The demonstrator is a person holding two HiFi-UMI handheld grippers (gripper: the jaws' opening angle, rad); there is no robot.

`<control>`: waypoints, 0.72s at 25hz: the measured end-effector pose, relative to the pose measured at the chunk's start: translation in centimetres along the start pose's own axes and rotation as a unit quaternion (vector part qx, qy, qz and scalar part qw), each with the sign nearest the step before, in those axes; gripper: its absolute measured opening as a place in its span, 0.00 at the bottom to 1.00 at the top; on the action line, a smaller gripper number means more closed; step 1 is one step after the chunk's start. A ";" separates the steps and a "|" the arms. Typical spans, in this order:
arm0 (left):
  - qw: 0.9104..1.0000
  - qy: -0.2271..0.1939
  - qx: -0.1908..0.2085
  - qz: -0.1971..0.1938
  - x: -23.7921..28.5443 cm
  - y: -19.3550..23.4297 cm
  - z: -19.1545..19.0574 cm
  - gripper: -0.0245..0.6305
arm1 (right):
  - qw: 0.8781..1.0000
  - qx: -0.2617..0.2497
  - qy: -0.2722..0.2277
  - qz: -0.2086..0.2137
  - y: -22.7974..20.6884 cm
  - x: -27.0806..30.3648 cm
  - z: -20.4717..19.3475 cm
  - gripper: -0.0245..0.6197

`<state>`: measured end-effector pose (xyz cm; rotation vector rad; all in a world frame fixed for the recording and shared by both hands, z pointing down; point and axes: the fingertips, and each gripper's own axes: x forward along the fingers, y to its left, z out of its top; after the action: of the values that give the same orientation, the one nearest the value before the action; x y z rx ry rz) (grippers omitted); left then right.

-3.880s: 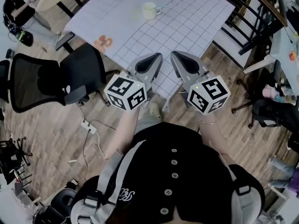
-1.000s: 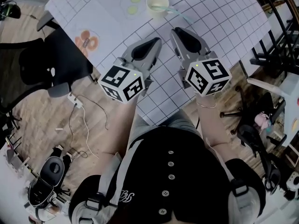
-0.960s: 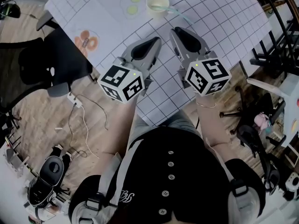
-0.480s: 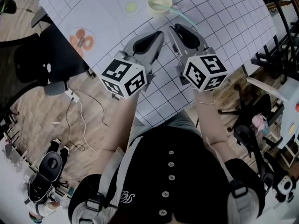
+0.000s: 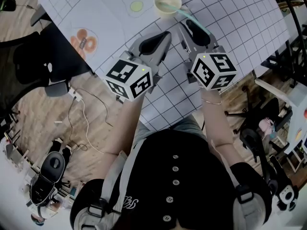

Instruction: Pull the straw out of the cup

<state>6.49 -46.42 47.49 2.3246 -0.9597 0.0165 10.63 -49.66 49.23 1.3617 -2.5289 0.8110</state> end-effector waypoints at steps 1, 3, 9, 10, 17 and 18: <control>1.000 0.001 -0.001 0.001 0.1 0.1 0.0 0.03 | 1.000 0.002 -0.003 -0.002 -0.2 0.1 0.1 0.19; 1.000 0.003 -0.003 0.002 0.2 0.4 -0.1 0.03 | 1.000 0.004 -0.009 -0.003 -0.5 0.3 0.3 0.20; 1.000 0.011 -0.006 0.001 0.5 0.7 -0.5 0.03 | 0.999 -0.038 -0.015 -0.011 -0.7 1.2 1.2 0.22; 1.000 0.011 -0.005 0.000 0.5 0.7 -0.5 0.03 | 0.999 -0.040 -0.017 -0.010 -0.8 1.4 1.3 0.22; 1.000 0.013 -0.008 0.000 0.4 0.5 -0.6 0.03 | 0.999 -0.030 -0.038 -0.011 -1.1 1.7 2.5 0.21; 1.000 0.013 -0.008 0.000 0.4 0.5 -0.6 0.03 | 0.999 -0.030 -0.039 -0.011 -1.0 1.7 2.5 0.19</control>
<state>6.58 -46.63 48.34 2.3041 -0.9446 0.0394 10.75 -52.72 48.16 1.4263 -2.5701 0.6854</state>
